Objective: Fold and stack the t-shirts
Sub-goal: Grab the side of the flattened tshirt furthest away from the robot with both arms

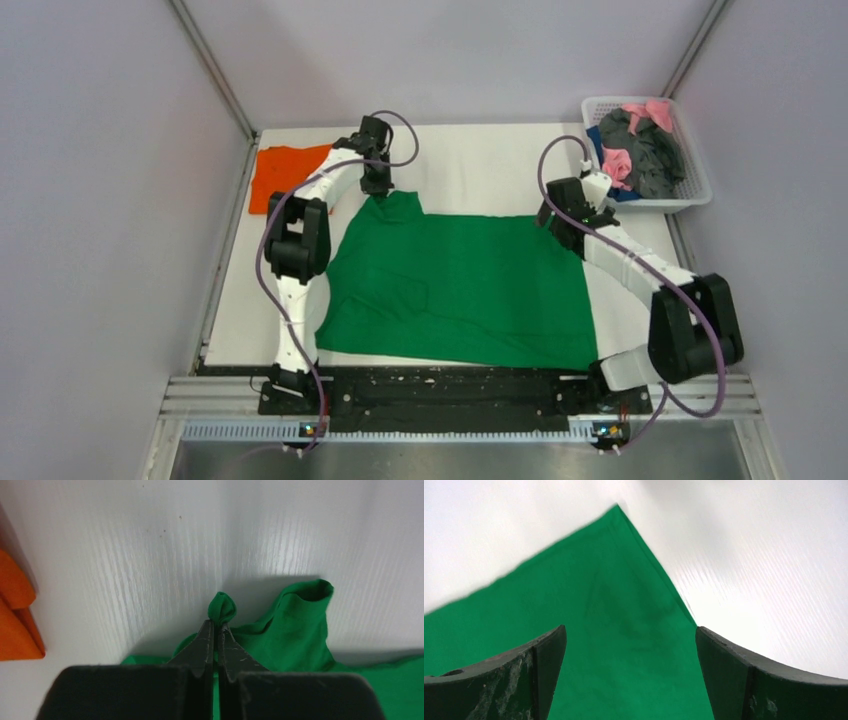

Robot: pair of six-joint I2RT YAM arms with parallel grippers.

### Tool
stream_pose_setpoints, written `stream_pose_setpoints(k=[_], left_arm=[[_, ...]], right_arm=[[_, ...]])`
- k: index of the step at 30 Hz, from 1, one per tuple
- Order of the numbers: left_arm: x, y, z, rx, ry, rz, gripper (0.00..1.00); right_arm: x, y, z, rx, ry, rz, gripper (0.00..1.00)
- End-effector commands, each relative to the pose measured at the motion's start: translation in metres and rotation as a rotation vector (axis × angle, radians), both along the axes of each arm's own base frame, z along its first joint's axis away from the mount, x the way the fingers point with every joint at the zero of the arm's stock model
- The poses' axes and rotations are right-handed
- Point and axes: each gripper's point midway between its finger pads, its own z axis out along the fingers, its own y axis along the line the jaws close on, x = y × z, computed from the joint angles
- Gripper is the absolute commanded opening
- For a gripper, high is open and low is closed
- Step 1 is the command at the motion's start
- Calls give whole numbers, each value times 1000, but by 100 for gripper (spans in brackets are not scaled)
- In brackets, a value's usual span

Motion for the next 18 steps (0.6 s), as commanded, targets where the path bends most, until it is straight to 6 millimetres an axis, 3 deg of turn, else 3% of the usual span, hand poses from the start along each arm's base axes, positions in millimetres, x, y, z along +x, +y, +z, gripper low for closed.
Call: stream_pose_setpoints(k=[1,9,18], left_arm=[[1,-12,59,-53,-132,18,0],[-14,-21,66,-55,-135,-7,0],[-32,-34,73,-50,-143,-47,0]], right_arm=[[52,-17,3,-65,-29,-56,95],[93,-27,-38,-102,86,-84,88],[95,-25,-63,-58,132,-100,81]])
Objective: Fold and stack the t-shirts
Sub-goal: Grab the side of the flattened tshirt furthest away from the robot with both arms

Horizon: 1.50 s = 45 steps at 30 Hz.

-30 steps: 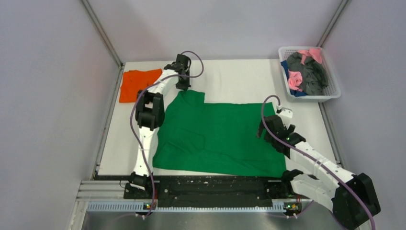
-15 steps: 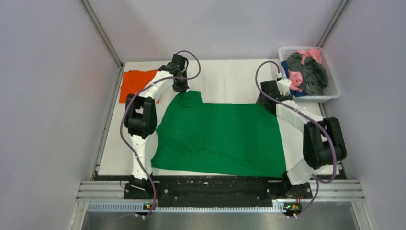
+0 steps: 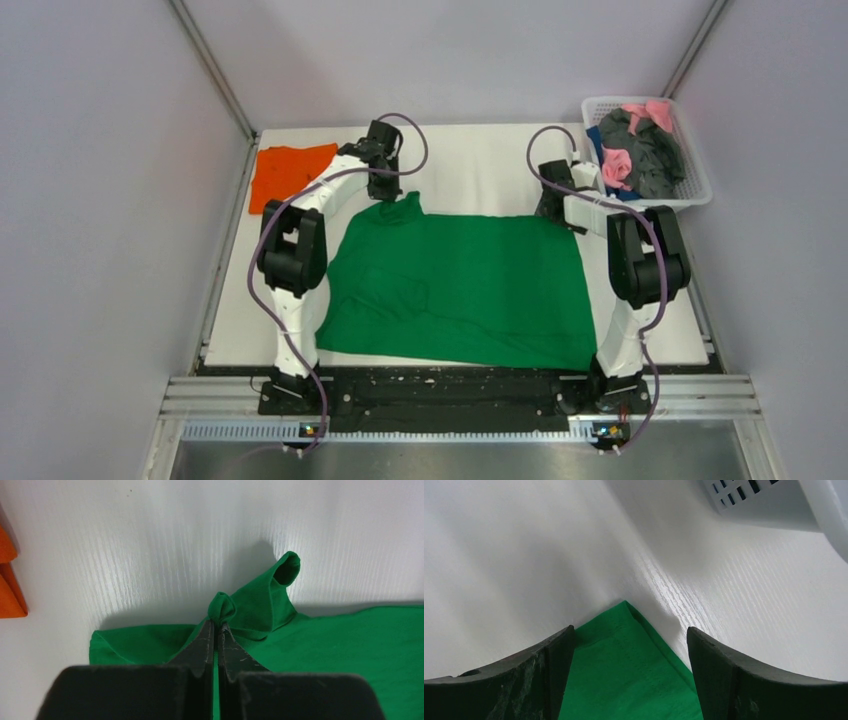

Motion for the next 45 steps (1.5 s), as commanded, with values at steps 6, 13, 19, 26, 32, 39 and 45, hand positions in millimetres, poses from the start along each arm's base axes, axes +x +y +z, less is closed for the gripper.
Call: stream_pose_setpoints(k=[6,13,19,26,32,39,45], left_arm=[[-5,-9,48,-34,-114,-12,0],[-10,-9,52,-39,-118,-19,0],[-10,-8,54,-35,-123,-16,0],[-10,-11,51,-47,-115,-14,0],[-12,-10,49,-43,-109,-12,0],[-15,-8,51,-47,-111,-1,0],[-16,-7,54,-48,-118,5,0]], right_arm=[[6,-1,5,35,-7,-24,74],[23,-1,11,57,-41,-36,74],[43,-1,25,70,-77,-31,74],[28,10,-18,119,47,6,70],[14,6,-26,112,71,-15,58],[-1,-4,-9,76,40,-45,51],[0,-2,-8,95,4,-42,31]])
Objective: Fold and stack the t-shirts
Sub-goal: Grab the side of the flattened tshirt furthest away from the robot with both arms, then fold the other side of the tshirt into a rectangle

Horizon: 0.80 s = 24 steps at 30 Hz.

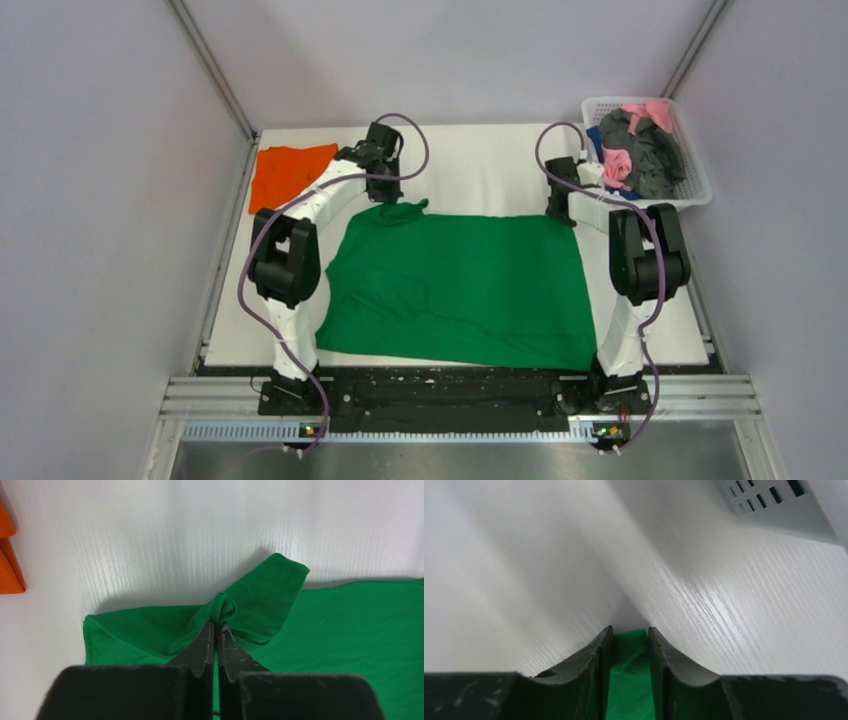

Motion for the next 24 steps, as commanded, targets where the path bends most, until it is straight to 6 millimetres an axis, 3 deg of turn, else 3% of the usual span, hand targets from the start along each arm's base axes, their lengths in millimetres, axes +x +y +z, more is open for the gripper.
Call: stream_pose_setpoints(k=[1,8,11,18,24], left_arm=[[5,-1,37,-34,-95,12,0],[3,-2,45,-49,-108,11,0],[-5,0,49,-54,-112,20,0],[-51,4,50,-59,-130,18,0],[-97,18,70,-109,-197,55,0]], right_arm=[[-12,-5,-2,-13,24,-7,28],[3,-2,19,-25,-28,49,0],[-3,1,29,-17,-66,91,0],[-44,4,48,25,-106,144,0],[-83,2,63,37,-127,153,0]])
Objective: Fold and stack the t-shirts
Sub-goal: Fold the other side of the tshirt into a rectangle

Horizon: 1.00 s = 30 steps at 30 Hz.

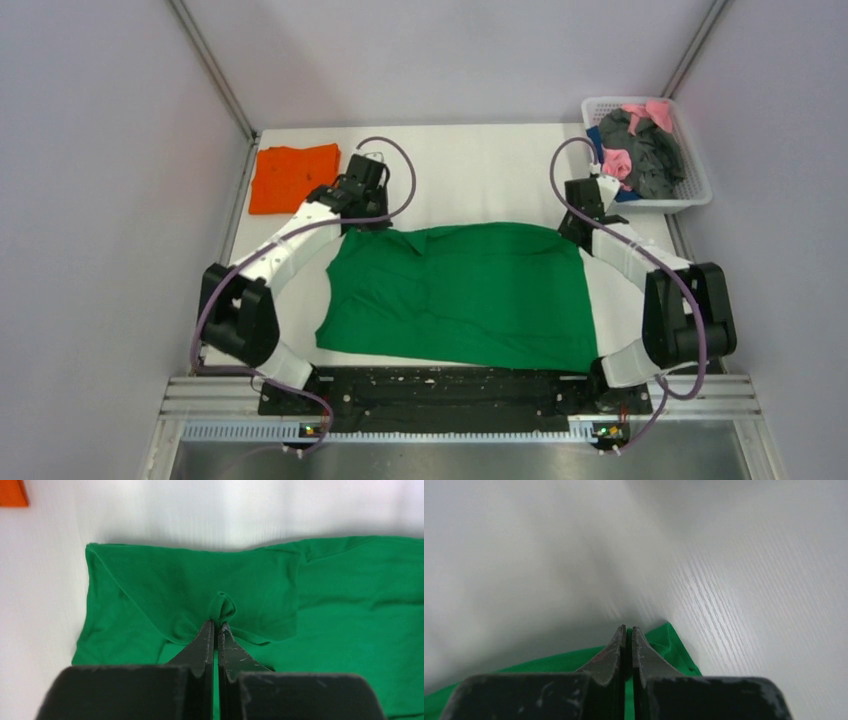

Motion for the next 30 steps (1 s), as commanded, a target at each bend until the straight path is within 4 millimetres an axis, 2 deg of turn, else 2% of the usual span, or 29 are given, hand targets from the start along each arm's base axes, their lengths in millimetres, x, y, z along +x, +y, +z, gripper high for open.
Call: stream_pose_setpoints(k=[1,7,12,17,20,26,30], left_arm=[[-18,7,41,-84,-142,55,0],[-66,18,42,-158,-141,87,0],[-98,24,42,-214,-153,101,0],[-124,30,34,-258,-138,120,0],[-140,32,25,-278,-111,137,0],[-165,43,-1,-290,-61,188,0],[-184,55,-28,-256,21,248,0]], right_arm=[[-20,1,23,18,-55,22,0],[-54,1,34,35,-82,35,0],[-79,-3,41,47,-87,23,0],[-103,-1,35,79,-60,31,0],[-120,-4,26,81,-15,19,0],[-147,8,1,145,65,39,0],[-161,4,-7,155,80,-44,13]])
